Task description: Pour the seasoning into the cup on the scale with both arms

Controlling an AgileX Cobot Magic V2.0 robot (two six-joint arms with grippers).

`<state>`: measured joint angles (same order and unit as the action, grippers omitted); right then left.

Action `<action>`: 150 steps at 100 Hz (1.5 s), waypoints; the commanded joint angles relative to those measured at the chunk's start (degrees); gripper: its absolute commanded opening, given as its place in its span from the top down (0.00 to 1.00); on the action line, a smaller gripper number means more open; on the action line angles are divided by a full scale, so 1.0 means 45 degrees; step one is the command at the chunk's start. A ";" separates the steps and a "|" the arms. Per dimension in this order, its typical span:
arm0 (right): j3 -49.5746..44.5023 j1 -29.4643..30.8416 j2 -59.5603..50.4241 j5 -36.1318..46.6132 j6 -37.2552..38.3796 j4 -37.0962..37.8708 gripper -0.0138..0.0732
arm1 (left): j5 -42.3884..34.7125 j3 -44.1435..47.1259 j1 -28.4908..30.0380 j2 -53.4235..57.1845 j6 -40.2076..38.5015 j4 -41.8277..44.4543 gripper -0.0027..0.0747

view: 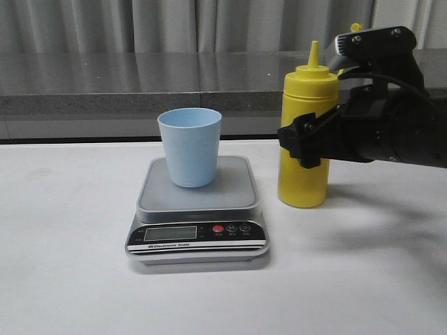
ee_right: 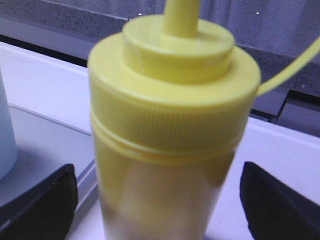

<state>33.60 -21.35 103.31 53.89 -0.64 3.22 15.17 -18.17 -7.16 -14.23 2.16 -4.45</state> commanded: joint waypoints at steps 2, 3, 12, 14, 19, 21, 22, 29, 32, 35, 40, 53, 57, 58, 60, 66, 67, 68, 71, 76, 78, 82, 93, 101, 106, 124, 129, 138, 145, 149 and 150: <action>-0.0147 0.0087 -0.0823 0.1282 0.0008 -0.0231 0.10 | -0.0907 -0.0378 0.0022 -0.0091 -0.0006 -0.0037 0.99; -0.0208 0.0087 -0.0842 0.1322 0.0008 -0.0243 0.10 | -0.0907 -0.0378 0.0022 -0.0091 -0.0006 -0.0037 0.99; -0.0559 0.0087 -0.1169 0.1354 0.0008 -0.0414 0.10 | -0.0907 -0.0378 0.0022 -0.0091 -0.0006 -0.0037 0.99; -0.0641 0.0087 -0.1254 0.1354 0.0008 -0.0443 0.10 | -0.0907 -0.0378 0.0022 -0.0091 -0.0006 -0.0037 0.99; -0.0835 0.0087 -0.1491 0.1354 0.0008 -0.0543 0.10 | -0.0907 -0.0378 0.0022 -0.0091 -0.0006 -0.0037 0.99; -0.0917 0.0087 -0.1606 0.1354 0.0008 -0.0577 0.10 | -0.0907 -0.0378 0.0022 -0.0091 -0.0006 -0.0037 0.99; -0.0948 0.0087 -0.1646 0.1354 0.0008 -0.0577 0.10 | -0.0907 -0.0378 0.0022 -0.0091 -0.0006 -0.0037 0.99; -0.1214 0.0087 -0.2100 0.1324 0.0008 -0.0717 0.10 | -0.0907 -0.0378 0.0022 -0.0091 -0.0006 -0.0037 0.99; -0.1315 0.0087 -0.2370 0.1287 0.0008 -0.0816 0.10 | -0.0907 -0.0378 0.0022 -0.0091 -0.0006 -0.0037 0.99; -0.1433 0.0087 -0.2608 0.1207 0.0008 -0.0870 0.10 | -0.0907 -0.0378 0.0022 -0.0091 -0.0006 -0.0037 0.99; -0.1559 0.0087 -0.3077 0.0889 0.0008 -0.0976 0.10 | -0.0907 -0.0378 0.0022 -0.0091 -0.0006 -0.0037 0.99; -0.1686 0.0087 -0.4659 -0.0930 -0.0017 -0.1585 0.10 | -0.0907 -0.0378 0.0022 -0.0091 -0.0006 -0.0037 0.99; -0.1686 0.0087 -0.5122 -0.1611 -0.0028 -0.1737 0.10 | -0.0907 -0.0378 0.0022 -0.0091 -0.0006 -0.0037 0.99; -0.1686 0.0087 -0.5316 -0.1707 -0.0028 -0.1800 0.10 | -0.0907 -0.0378 0.0022 -0.0091 -0.0006 -0.0037 0.99; -0.1686 0.0087 -0.5604 -0.1989 -0.0048 -0.1878 0.10 | -0.0907 -0.0378 0.0022 -0.0091 -0.0006 -0.0037 0.99; -0.1686 0.0087 -0.6360 -0.2743 -0.0239 -0.2064 0.10 | -0.0907 -0.0378 0.0022 -0.0091 -0.0006 -0.0037 0.99; -0.1686 0.0098 -0.6554 -0.2821 -0.0265 -0.2098 0.10 | -0.0907 -0.0378 0.0022 -0.0091 -0.0006 -0.0037 0.99; -0.1686 0.0100 -0.6650 -0.2898 -0.0289 -0.2126 0.10 | -0.0907 -0.0378 0.0022 -0.0091 -0.0006 -0.0037 0.99; -0.1686 0.0175 -0.7030 -0.3266 -0.0378 -0.2156 0.10 | -0.0907 -0.0378 0.0022 -0.0091 -0.0006 -0.0037 0.99; -0.1686 0.0325 -0.7791 -0.3899 -0.0378 -0.2215 0.10 | -0.0907 -0.0378 0.0022 -0.0091 -0.0006 -0.0037 0.99; -0.1686 0.0397 -0.8069 -0.4071 -0.0378 -0.2215 0.10 | -0.0907 -0.0378 0.0022 -0.0091 -0.0006 -0.0037 0.99; -0.1686 0.0589 -0.8635 -0.4614 -0.0378 -0.2226 0.10 | -0.0907 -0.0378 0.0022 -0.0091 -0.0006 -0.0037 0.99; -0.1686 0.1218 -1.0040 -0.6344 -0.0378 -0.2226 0.10 | -0.0907 -0.0378 0.0022 -0.0091 -0.0006 -0.0037 0.99; -0.1686 0.1706 -1.1108 -0.7550 -0.0378 -0.2214 0.10 | -0.0907 -0.0378 0.0022 -0.0091 -0.0006 -0.0037 0.99; -0.1686 0.1996 -1.1689 -0.8210 -0.0378 -0.2214 0.10 | -0.0907 -0.0378 0.0022 -0.0091 -0.0006 -0.0037 0.99; -0.1686 0.2778 -1.3692 -1.0303 -0.0378 -0.1876 0.10 | -0.0907 -0.0378 0.0022 -0.0091 -0.0006 -0.0037 0.99; -0.1686 0.2859 -1.4211 -1.0936 -0.0378 -0.1786 0.10 | -0.0907 -0.0378 0.0022 -0.0091 -0.0006 -0.0037 0.99; -0.1686 0.2876 -1.5131 -1.2371 -0.0378 -0.1449 0.10 | -0.0907 -0.0378 0.0022 -0.0091 -0.0006 -0.0037 0.99; -0.1686 0.2876 -1.5777 -1.3551 -0.0378 -0.1164 0.10 | -0.0907 -0.0378 0.0022 -0.0091 -0.0006 -0.0037 0.99; -0.1686 0.2876 -1.6073 -1.4208 -0.0378 -0.1075 0.11 | -0.0907 -0.0378 0.0022 -0.0091 -0.0006 -0.0037 0.99; -0.1686 0.2876 -1.6190 -1.4309 -0.0378 -0.1073 0.12 | -0.0907 -0.0378 0.0022 -0.0091 -0.0006 -0.0037 0.99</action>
<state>24.63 -8.74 33.55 -8.34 -1.71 -3.24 15.17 -18.17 -7.16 -14.23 2.16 -4.45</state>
